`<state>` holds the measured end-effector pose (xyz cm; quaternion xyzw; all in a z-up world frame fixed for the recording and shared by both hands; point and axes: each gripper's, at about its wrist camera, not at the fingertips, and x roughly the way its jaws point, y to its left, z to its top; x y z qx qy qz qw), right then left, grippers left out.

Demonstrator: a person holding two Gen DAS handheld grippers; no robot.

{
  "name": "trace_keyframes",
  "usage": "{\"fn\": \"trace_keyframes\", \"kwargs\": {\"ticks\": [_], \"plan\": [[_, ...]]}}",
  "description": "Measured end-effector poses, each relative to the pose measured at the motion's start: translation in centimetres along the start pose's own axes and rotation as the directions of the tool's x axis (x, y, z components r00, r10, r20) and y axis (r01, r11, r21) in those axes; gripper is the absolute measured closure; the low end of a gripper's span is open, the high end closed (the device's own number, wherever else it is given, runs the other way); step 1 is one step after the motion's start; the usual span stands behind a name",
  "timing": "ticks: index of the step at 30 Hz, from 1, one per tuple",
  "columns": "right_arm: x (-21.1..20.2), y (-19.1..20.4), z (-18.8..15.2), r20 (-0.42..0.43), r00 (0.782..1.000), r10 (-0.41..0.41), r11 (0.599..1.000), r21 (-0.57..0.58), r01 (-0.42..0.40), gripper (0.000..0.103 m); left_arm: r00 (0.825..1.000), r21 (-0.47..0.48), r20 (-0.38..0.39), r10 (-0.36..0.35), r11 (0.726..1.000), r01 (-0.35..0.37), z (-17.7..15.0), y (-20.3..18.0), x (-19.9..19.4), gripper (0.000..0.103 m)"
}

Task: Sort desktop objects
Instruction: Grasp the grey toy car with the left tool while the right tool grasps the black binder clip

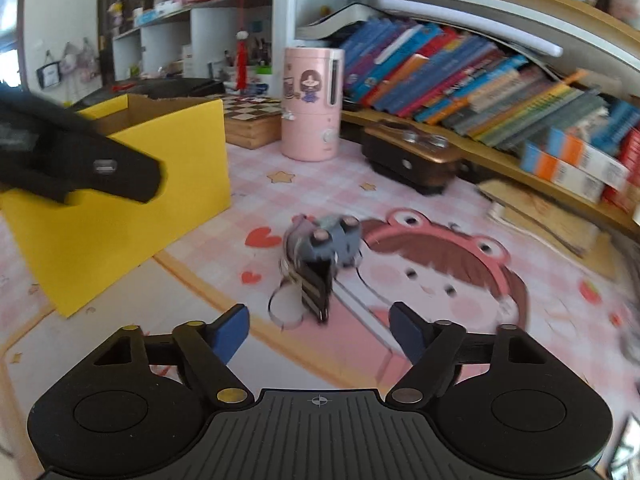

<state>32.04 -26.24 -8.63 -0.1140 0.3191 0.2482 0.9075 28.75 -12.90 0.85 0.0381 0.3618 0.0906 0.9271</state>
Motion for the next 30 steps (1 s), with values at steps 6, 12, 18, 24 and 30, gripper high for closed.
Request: {"fn": "trace_keyframes", "kwargs": {"ticks": [6,12,18,24,30], "plan": [[3.8,-0.5,0.8,-0.048,0.999,0.026,1.000,-0.007,-0.026,0.048,0.999,-0.006,-0.030,0.046,0.999,-0.046,-0.2,0.6,0.4,0.000],[3.9,-1.1,0.8,-0.039,0.995,0.090,0.996,0.004,-0.090,0.077,0.999,-0.001,-0.033,0.031,1.000,-0.031,0.3,-0.3,1.1,0.000],[0.2,-3.4,0.1,0.003,1.000,0.009,0.998,0.069,-0.009,0.081,1.000,0.015,-0.019,-0.019,1.000,0.019,1.0,-2.5,2.6,0.000],[-3.6,-6.0,-1.5,-0.009,0.996,-0.093,0.979,0.183,0.093,0.082,0.995,0.014,-0.021,-0.100,0.995,0.100,1.1,-5.8,5.9,0.000],[-6.1,-7.2,-2.7,-0.032,0.993,-0.114,0.967,0.225,0.118,0.082,0.991,-0.004,-0.051,-0.122,0.993,0.122,1.5,-7.8,10.9,0.005]]}}
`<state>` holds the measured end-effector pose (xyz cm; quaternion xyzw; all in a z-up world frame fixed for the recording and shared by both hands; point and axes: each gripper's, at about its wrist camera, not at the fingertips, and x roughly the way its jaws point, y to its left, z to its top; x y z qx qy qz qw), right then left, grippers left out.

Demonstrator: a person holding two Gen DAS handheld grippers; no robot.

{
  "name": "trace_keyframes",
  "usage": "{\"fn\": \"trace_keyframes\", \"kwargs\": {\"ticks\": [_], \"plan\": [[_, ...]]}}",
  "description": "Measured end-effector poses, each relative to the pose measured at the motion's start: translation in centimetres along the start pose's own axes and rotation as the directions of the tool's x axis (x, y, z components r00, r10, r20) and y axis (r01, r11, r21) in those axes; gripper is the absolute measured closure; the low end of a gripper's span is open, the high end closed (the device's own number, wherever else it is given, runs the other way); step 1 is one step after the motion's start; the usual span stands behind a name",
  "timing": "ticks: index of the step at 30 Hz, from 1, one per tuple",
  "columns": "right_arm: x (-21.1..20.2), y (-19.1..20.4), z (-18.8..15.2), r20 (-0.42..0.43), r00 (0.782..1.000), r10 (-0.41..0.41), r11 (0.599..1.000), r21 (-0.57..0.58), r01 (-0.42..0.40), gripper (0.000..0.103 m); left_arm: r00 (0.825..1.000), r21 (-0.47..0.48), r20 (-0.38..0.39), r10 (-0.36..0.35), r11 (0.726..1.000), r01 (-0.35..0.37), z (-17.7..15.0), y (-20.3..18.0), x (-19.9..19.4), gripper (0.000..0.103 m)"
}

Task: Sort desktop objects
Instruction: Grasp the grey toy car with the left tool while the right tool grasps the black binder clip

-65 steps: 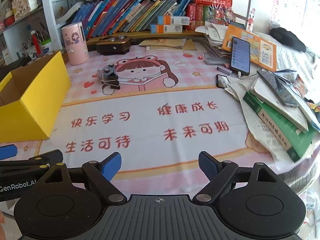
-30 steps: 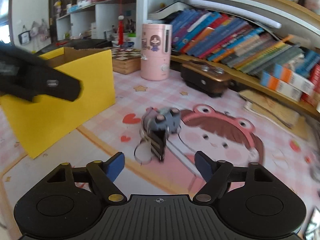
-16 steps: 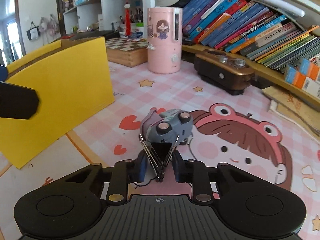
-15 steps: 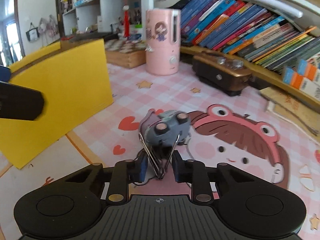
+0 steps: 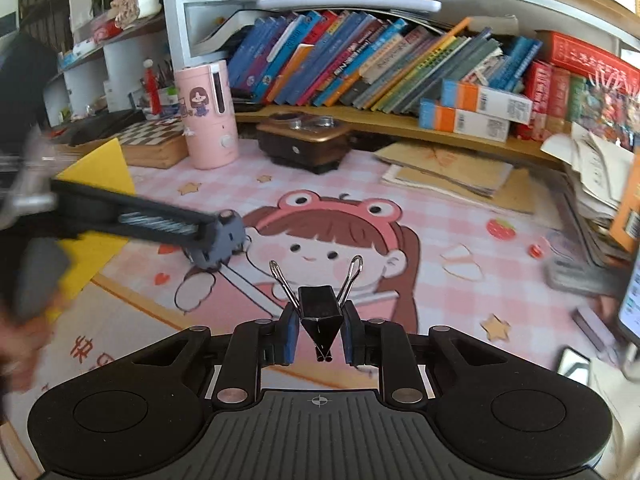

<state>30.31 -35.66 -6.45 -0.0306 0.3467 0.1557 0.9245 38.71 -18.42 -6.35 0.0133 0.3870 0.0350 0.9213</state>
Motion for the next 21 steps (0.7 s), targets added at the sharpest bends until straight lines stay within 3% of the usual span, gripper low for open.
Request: {"fn": "trace_keyframes", "kwargs": {"ticks": [5,9,13,21], "plan": [[-1.4,-0.4,-0.3,0.000,1.000,-0.013,1.000,0.010,0.013,0.082,0.998,0.015,-0.052,0.017,1.000,-0.016,0.2,-0.8,3.7,0.033],[-2.0,-0.8,-0.6,-0.016,1.000,-0.011,1.000,0.025,0.011,0.082,0.999,0.029,-0.038,0.016,0.999,-0.015,0.3,-1.1,4.3,0.057],[-2.2,-0.8,-0.8,-0.031,1.000,0.004,1.000,0.031,-0.003,0.082,1.000,0.028,-0.013,0.000,1.000,0.001,0.3,-0.9,3.3,0.061],[-3.3,0.1,-0.5,0.008,0.999,0.034,0.999,0.040,-0.034,0.082,0.994,-0.009,0.061,-0.089,0.996,0.090,-0.3,0.5,-3.6,0.061]]}}
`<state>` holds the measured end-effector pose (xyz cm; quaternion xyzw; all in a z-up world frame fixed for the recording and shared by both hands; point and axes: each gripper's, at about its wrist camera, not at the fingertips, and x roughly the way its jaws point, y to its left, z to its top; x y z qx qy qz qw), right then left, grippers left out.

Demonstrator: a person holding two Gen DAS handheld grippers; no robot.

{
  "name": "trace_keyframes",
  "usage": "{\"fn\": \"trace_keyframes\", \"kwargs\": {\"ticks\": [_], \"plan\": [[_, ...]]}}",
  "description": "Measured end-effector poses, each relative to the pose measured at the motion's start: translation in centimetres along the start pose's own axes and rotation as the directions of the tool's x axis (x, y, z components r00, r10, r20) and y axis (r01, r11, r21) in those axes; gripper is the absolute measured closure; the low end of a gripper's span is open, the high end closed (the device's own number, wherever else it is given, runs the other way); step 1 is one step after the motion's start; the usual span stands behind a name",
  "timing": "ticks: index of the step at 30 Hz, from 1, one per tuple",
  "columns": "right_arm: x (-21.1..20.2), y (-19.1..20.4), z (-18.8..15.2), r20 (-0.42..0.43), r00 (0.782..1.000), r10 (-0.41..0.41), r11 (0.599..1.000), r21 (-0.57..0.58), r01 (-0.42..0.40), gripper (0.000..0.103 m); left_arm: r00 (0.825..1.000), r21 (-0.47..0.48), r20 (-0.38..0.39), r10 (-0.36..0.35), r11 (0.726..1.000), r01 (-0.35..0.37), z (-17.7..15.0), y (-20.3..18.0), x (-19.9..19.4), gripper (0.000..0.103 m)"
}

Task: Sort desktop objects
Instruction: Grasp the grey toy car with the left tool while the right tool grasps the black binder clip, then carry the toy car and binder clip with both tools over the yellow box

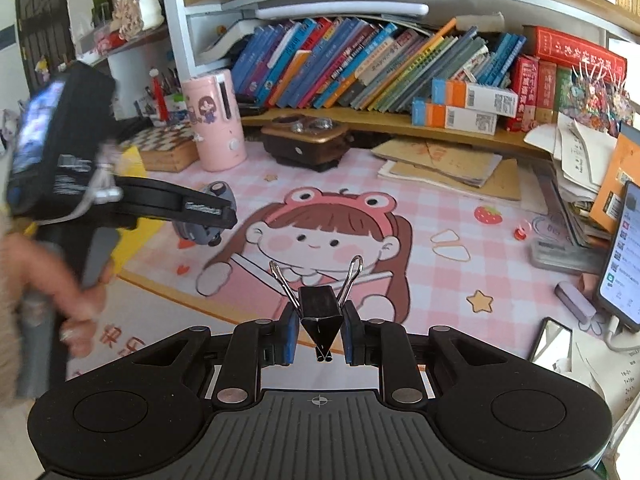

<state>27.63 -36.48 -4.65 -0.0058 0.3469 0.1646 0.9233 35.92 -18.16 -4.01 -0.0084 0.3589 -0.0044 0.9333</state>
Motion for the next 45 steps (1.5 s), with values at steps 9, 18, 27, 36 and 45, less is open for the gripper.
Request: {"fn": "trace_keyframes", "kwargs": {"ticks": [9,18,27,36,45], "plan": [[-3.0,1.8,-0.1,0.045,0.997,0.055,0.998,0.013,-0.055,0.082,0.998,-0.053,0.054,-0.022,0.998,0.025,-2.6,2.6,-8.9,0.061],[-5.4,4.1,-1.3,0.019,0.997,0.076,0.996,0.054,-0.077,0.082,0.996,-0.130,0.073,-0.041,0.990,0.051,-6.0,5.0,-14.8,0.061],[-7.2,8.5,-2.5,0.000,0.998,0.061,0.998,0.014,-0.061,0.082,0.993,-0.154,0.055,-0.100,0.982,0.107,-8.8,7.2,-17.0,0.061],[-9.6,14.2,-2.9,0.024,0.999,0.032,0.999,0.009,-0.032,0.082,0.989,-0.135,0.094,-0.118,0.982,0.130,-10.8,12.0,-20.5,0.061],[-11.9,20.7,-5.0,0.017,1.000,0.025,1.000,0.013,-0.025,0.082,0.985,-0.143,0.090,-0.150,0.976,0.162,-13.6,16.8,-23.4,0.061]]}}
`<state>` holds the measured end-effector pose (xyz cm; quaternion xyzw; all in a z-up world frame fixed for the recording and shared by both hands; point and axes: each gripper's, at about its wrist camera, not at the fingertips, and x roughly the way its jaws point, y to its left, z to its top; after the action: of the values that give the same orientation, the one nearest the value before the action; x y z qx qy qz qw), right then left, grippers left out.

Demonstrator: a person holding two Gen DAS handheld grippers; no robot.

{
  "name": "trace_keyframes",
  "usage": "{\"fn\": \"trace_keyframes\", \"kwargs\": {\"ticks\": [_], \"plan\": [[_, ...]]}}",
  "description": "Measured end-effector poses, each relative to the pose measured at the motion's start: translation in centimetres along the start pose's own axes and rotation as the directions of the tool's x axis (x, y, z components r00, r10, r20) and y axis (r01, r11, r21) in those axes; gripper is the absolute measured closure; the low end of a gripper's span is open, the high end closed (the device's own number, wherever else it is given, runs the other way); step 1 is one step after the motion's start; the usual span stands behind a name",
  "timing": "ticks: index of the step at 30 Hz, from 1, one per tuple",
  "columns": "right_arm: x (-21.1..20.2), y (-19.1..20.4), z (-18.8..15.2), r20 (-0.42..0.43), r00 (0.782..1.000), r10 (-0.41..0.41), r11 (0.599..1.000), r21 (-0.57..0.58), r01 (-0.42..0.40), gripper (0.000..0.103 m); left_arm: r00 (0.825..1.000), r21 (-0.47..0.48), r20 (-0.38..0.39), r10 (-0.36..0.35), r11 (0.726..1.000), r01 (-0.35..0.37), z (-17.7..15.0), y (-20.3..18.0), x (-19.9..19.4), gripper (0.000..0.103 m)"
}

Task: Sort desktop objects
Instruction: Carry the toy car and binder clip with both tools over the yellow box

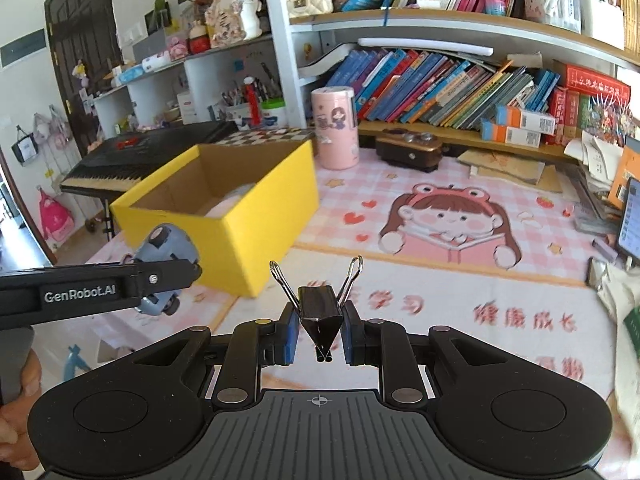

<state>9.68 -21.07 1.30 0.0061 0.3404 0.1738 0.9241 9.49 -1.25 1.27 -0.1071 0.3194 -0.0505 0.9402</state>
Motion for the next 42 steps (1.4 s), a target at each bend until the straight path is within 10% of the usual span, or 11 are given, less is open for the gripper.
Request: {"fn": "trace_keyframes", "kwargs": {"ticks": [42], "plan": [[0.3,13.6,-2.5,-0.054,0.997,0.055,0.995,-0.076,-0.059,0.082,1.000,-0.066,0.006,0.027,0.997,-0.027,-2.7,11.1,-6.4,0.061]]}}
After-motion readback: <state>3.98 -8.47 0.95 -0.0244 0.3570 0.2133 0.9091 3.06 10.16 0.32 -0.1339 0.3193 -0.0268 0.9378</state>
